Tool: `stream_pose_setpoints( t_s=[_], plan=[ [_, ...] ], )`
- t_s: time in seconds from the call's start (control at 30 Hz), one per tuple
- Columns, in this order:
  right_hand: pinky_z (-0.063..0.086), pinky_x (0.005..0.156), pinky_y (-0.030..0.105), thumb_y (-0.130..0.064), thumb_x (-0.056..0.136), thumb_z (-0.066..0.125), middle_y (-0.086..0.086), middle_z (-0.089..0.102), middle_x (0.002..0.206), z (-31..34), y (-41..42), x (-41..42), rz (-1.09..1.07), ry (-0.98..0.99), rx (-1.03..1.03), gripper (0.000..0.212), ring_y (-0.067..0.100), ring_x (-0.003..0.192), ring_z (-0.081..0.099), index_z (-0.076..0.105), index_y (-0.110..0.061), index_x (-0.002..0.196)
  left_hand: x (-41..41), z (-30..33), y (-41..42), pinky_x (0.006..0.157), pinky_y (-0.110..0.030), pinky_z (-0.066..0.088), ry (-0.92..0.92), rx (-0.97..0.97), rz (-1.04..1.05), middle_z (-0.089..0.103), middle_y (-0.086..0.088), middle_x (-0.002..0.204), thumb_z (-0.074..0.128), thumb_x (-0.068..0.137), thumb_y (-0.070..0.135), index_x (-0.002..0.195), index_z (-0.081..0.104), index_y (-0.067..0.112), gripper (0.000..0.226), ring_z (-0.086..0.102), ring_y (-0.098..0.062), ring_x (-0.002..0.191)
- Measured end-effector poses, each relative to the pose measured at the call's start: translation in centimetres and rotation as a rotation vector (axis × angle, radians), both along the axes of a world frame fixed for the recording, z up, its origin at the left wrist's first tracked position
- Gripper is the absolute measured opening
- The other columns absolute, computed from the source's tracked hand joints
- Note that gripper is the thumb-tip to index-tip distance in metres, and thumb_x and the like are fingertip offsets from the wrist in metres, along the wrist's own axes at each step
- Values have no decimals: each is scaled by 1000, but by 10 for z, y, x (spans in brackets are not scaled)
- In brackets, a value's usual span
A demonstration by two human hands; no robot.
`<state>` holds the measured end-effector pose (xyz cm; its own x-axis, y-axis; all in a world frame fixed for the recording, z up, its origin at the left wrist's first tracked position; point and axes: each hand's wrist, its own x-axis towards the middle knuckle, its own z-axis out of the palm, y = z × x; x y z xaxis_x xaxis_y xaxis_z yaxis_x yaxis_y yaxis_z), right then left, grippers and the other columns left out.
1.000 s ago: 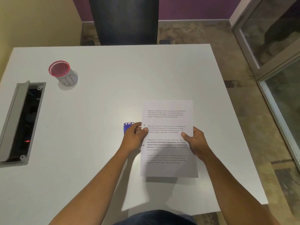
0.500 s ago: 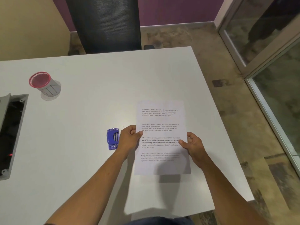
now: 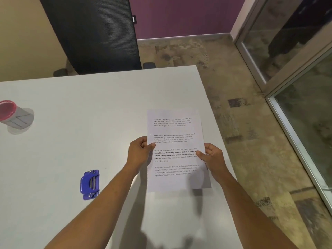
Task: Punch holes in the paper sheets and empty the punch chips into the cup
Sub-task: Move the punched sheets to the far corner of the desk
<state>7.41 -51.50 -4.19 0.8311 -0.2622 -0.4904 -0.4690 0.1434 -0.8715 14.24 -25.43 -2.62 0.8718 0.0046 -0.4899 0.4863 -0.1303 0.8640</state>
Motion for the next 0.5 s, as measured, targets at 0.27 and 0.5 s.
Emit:
stream_pose_setpoints(
  t_s=[0.27,0.5],
  plan=[
    [58,73,21,5,86,67,2,78,100,-17,-44,90,-5,-52,-112,25,16,89,75,68,-15,101,89,-20,-48,76,-32,49,-47,142,-60,63,-3,72,66,89,6,86,73,20,16,57,-21,69],
    [57,84,35,8,86,65,7,74,101,-47,-80,181,-46,-79,-199,29,22,92,73,65,-11,108,175,-49,-90,70,-30,42,-120,250,-68,49,-4,66,67,87,9,87,70,2,7,45,-19,64]
  ],
)
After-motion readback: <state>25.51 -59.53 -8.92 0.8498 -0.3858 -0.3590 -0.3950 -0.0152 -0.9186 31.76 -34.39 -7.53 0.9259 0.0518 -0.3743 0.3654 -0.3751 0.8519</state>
